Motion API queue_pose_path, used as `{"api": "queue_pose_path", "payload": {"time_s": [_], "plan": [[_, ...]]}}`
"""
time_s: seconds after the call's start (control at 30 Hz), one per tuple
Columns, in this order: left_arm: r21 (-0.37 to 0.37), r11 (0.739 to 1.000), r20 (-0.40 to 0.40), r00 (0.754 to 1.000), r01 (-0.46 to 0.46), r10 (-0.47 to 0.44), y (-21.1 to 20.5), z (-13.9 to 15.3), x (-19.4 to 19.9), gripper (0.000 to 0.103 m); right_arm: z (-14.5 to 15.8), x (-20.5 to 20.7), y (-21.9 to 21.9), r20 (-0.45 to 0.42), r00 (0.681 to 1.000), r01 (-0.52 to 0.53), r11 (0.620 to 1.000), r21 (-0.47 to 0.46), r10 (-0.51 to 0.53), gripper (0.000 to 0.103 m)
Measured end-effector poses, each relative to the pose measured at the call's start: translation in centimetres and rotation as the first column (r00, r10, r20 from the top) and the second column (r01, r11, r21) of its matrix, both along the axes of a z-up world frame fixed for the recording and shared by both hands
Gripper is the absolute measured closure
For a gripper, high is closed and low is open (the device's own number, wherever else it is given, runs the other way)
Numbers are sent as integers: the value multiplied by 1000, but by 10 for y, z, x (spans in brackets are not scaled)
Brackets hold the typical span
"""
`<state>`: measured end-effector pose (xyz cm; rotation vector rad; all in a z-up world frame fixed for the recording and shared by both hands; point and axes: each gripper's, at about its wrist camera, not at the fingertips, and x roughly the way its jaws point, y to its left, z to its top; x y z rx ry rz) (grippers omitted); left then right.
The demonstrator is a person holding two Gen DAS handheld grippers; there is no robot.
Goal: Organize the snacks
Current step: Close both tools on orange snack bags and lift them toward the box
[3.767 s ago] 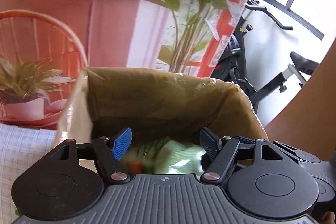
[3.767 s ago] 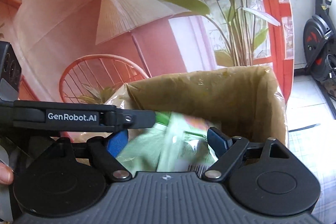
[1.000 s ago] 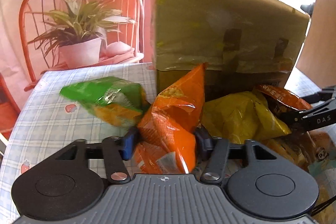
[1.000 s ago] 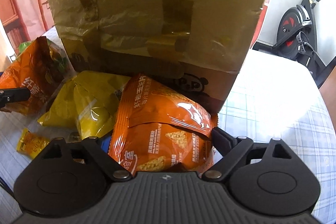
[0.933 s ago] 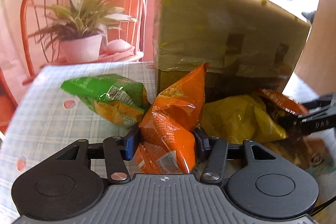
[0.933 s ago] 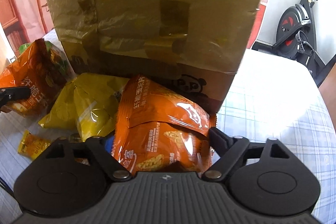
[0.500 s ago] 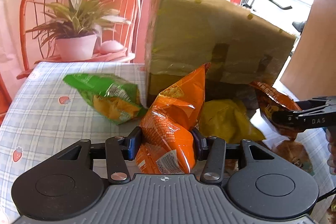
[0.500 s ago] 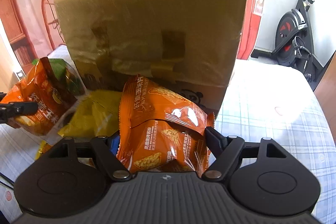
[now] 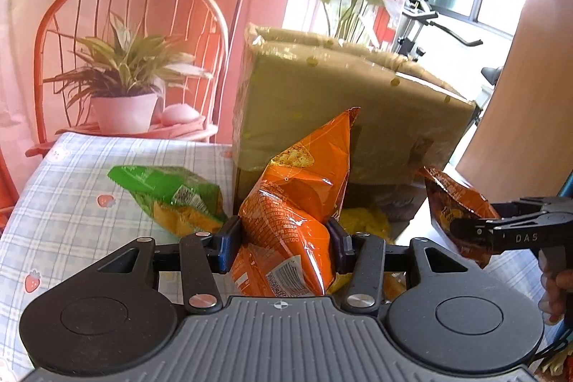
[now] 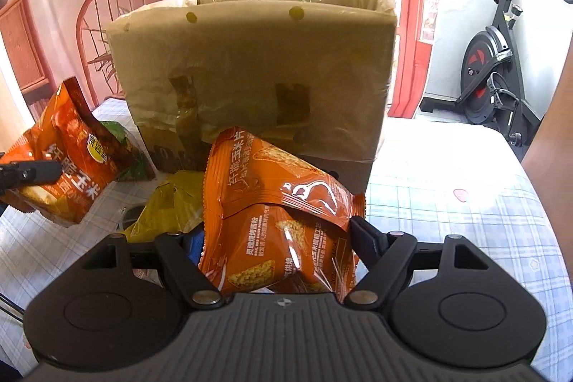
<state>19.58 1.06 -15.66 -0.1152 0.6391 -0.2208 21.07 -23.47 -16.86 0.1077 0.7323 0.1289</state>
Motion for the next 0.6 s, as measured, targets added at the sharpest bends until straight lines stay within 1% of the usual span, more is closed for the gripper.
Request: {"api": "queue_pose_path", "payload": {"time_s": [0.37, 0.6], "plan": [[-25, 999, 49, 999, 21, -20, -3, 14, -8, 51, 20, -14, -6, 62, 998, 20, 1000, 12, -20, 25], [-30, 999, 94, 995, 38, -35, -5, 29, -12, 51, 40, -18, -6, 116, 993, 13, 1000, 8, -14, 25]]}}
